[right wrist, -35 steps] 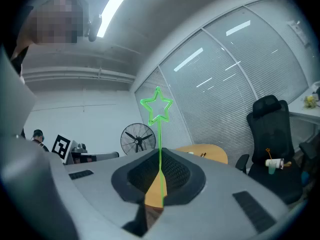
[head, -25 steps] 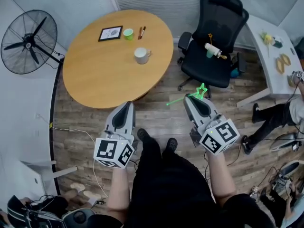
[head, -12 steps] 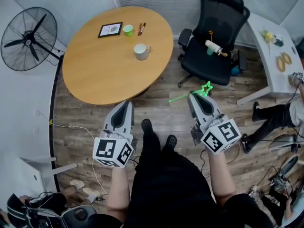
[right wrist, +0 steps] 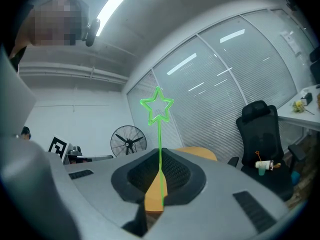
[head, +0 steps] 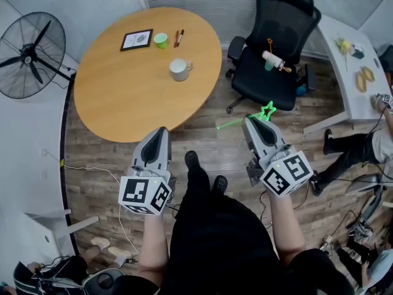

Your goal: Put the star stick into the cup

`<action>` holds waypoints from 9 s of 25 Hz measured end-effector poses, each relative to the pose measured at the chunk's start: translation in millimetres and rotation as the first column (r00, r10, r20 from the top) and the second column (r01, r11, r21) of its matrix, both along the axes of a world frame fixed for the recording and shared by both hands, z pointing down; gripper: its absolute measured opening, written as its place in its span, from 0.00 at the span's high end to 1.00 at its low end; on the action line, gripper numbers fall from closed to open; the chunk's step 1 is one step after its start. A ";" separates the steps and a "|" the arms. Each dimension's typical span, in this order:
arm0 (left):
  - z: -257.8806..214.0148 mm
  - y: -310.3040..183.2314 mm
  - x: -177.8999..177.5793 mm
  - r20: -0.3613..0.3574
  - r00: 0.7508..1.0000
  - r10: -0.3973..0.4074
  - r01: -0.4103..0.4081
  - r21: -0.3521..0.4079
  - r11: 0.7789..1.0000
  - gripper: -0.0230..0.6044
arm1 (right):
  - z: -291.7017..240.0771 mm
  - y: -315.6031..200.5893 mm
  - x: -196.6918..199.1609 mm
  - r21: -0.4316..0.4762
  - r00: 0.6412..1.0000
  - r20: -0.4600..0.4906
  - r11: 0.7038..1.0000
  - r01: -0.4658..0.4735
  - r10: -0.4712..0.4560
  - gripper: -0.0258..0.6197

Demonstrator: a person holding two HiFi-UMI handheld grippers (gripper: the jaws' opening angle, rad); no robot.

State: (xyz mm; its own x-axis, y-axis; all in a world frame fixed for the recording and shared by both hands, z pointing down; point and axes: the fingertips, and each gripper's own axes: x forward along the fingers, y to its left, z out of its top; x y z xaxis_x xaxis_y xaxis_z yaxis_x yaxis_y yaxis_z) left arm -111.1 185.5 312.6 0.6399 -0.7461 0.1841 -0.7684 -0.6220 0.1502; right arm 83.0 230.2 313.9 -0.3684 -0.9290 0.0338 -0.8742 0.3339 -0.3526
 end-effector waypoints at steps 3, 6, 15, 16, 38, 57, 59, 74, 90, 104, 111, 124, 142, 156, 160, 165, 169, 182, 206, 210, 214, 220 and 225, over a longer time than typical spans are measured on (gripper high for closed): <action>1.1 -22.3 2.1 0.007 1.000 0.019 -0.019 -0.001 1.000 0.97 | -1.1 -21.7 -1.8 -0.007 1.000 -0.005 1.000 -0.005 0.005 0.92; 2.4 -48.7 2.0 0.008 0.999 0.033 -0.033 -0.007 0.999 0.97 | -4.4 -46.9 -5.2 -0.007 1.000 -0.008 1.000 -0.010 0.010 0.92; 5.7 -125.2 2.5 -0.005 0.996 0.084 -0.084 -0.013 0.996 0.97 | -10.3 -118.8 -12.5 -0.014 0.999 -0.017 0.999 -0.045 0.045 0.92; 5.6 -132.8 1.7 -0.006 0.996 0.089 -0.089 -0.013 0.996 0.97 | -11.2 -125.9 -14.1 -0.014 0.999 -0.018 0.999 -0.050 0.050 0.92; 29.7 -205.2 -15.4 -0.004 0.986 0.168 -0.168 -0.059 0.984 0.97 | -1.4 -202.1 -51.8 -0.038 0.997 -0.014 0.996 -0.077 0.076 0.92; 34.3 -285.0 3.8 0.033 0.999 -0.033 0.036 -0.085 0.996 0.97 | 13.3 -327.0 -31.1 -0.064 0.990 0.033 0.989 0.136 -0.134 0.92; 35.1 -294.1 8.3 0.039 0.997 -0.063 0.066 -0.089 0.994 0.97 | 15.3 -342.8 -28.4 -0.069 0.985 0.038 0.983 0.169 -0.167 0.92; 55.2 -324.5 26.3 0.080 0.958 -0.274 0.282 -0.124 0.951 0.97 | 56.1 -413.4 -26.4 -0.141 0.917 0.080 0.906 0.398 -0.390 0.92; 77.9 -311.2 27.4 0.110 0.925 -0.365 0.379 -0.170 0.910 0.97 | 111.6 -425.7 -43.9 -0.237 0.864 0.078 0.833 0.500 -0.497 0.92; 99.9 -319.5 17.2 0.100 0.938 -0.332 0.346 -0.217 0.913 0.97 | 149.7 -429.5 -58.6 -0.322 0.874 0.061 0.820 0.474 -0.481 0.92; 108.4 -329.0 11.3 0.095 0.944 -0.315 0.329 -0.238 0.914 0.97 | 166.1 -431.0 -66.8 -0.364 0.878 0.064 0.808 0.464 -0.475 0.92; 120.5 -338.5 8.7 0.087 0.951 -0.298 0.310 -0.265 0.913 0.97 | 187.0 -428.4 -70.1 -0.419 0.882 0.070 0.789 0.450 -0.466 0.92; 129.8 -338.9 6.8 0.086 0.952 -0.293 0.305 -0.286 0.908 0.97 | 219.3 -424.1 -76.8 -0.481 0.881 0.081 0.756 0.444 -0.466 0.92; 133.7 -342.5 13.3 0.088 0.962 -0.259 0.273 -0.298 0.915 0.97 | 235.4 -424.5 -73.7 -0.515 0.893 0.086 0.747 0.420 -0.442 0.92; 133.9 -343.4 14.3 0.089 0.963 -0.253 0.268 -0.297 0.916 0.97 | 239.4 -423.9 -72.7 -0.523 0.894 0.088 0.744 0.416 -0.438 0.92; 134.7 -343.4 15.1 0.090 0.964 -0.250 0.266 -0.300 0.916 0.97 | 242.1 -425.8 -70.0 -0.526 0.899 0.096 0.745 0.411 -0.428 0.92; 135.3 -342.7 13.8 0.090 0.964 -0.251 0.266 -0.302 0.915 0.97 | 245.1 -429.2 -67.5 -0.531 0.904 0.081 0.750 0.396 -0.420 0.92; 134.2 -343.7 11.0 0.091 0.963 -0.252 0.268 -0.298 0.916 0.97 | 254.8 -437.5 -60.3 -0.549 0.917 0.075 0.751 0.367 -0.393 0.91; 126.0 -335.1 21.1 0.102 0.959 -0.263 0.281 -0.271 0.920 0.97 | 249.9 -430.5 -51.7 -0.538 0.909 0.071 0.752 0.381 -0.410 0.86; 121.3 -329.3 28.2 0.105 0.957 -0.269 0.288 -0.258 0.922 0.97 | 246.3 -425.4 -47.8 -0.530 0.904 0.074 0.752 0.393 -0.420 0.86; 115.1 -321.4 35.2 0.109 0.954 -0.280 0.298 -0.243 0.923 0.97 | 239.6 -419.7 -44.1 -0.517 0.897 0.079 0.752 0.409 -0.434 0.87; 108.4 -305.5 42.6 0.122 0.946 -0.299 0.321 -0.234 0.918 0.97 | 229.1 -409.8 -37.7 -0.497 0.887 0.089 0.751 0.435 -0.454 0.87; 105.5 -297.4 40.9 0.135 0.945 -0.299 0.323 -0.231 0.918 0.97 | 217.8 -405.6 -36.1 -0.472 0.890 0.099 0.766 0.436 -0.446 0.88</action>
State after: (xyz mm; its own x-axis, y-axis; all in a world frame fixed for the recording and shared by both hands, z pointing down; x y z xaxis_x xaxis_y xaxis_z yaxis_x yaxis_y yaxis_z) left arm -70.3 -111.9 418.1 0.3537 -0.8274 0.4362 -0.9351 -0.3020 0.1853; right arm 46.9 -175.4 531.8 -0.7284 -0.5319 0.4319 -0.6797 0.4822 -0.5527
